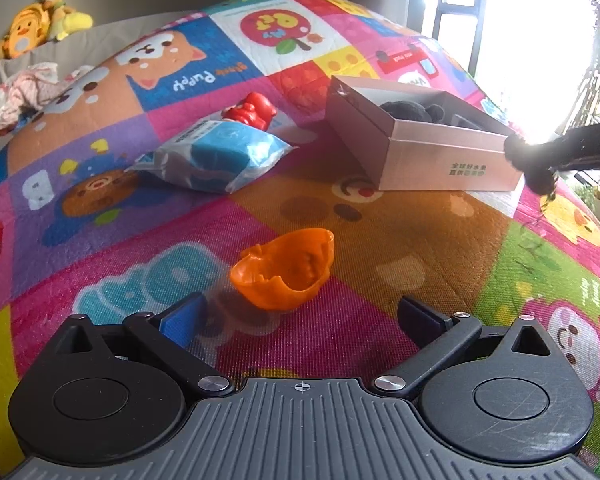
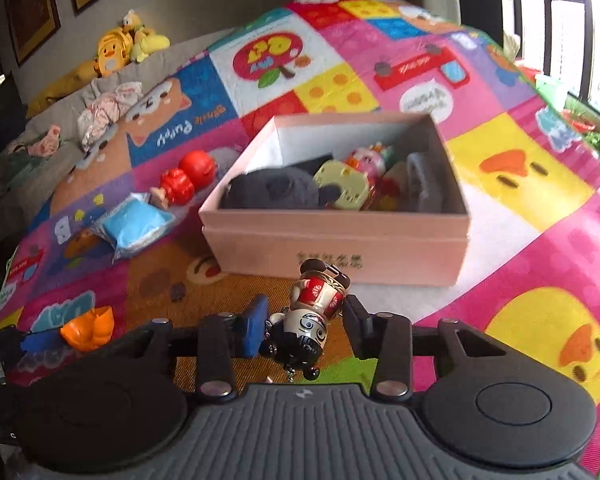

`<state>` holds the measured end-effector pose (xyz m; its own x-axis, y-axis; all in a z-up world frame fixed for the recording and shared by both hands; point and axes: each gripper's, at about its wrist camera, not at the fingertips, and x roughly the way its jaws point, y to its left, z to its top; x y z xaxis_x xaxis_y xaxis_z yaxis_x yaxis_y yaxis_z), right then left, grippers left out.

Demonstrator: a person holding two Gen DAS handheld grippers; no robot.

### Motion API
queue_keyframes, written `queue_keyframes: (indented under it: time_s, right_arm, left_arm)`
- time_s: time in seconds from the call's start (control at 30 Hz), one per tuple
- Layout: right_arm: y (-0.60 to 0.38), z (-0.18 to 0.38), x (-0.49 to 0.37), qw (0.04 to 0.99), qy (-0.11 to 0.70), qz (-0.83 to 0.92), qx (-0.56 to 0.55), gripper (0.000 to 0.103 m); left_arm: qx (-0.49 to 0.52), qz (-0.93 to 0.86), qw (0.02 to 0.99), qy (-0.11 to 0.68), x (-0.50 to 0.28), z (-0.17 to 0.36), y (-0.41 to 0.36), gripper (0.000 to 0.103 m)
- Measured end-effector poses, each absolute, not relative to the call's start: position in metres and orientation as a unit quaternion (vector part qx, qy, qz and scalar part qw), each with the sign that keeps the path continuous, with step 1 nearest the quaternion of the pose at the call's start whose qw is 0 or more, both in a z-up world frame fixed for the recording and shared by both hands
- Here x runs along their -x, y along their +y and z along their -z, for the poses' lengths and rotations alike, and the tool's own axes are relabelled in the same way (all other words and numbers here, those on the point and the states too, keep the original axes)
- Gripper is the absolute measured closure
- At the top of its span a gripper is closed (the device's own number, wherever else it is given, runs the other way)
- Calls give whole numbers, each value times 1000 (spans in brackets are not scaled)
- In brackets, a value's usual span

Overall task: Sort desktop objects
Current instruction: 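Grasp the boy-figure keychain with the right tool while the left tool approaches the orange cup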

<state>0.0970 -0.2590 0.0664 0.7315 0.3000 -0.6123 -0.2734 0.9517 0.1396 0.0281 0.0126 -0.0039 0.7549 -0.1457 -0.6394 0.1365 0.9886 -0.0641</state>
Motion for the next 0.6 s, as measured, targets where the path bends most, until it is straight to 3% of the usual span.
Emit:
queue_keyframes:
  time_s: [0.2, 0.47, 0.53, 0.6]
  right_arm:
    - [-267, -88, -84, 948, 277, -136, 82, 63]
    - [-253, -46, -75, 918, 315, -171, 170, 62]
    - [-249, -38, -65, 909, 325, -197, 169, 54]
    - [-247, -32, -52, 908, 320, -210, 173, 37]
  left_arm:
    - [6, 75, 937, 342, -28, 4, 13, 0]
    - [0, 73, 936, 344, -28, 4, 11, 0]
    - [-2, 72, 936, 345, -28, 4, 10, 0]
    - [-4, 71, 936, 346, -28, 4, 10, 0]
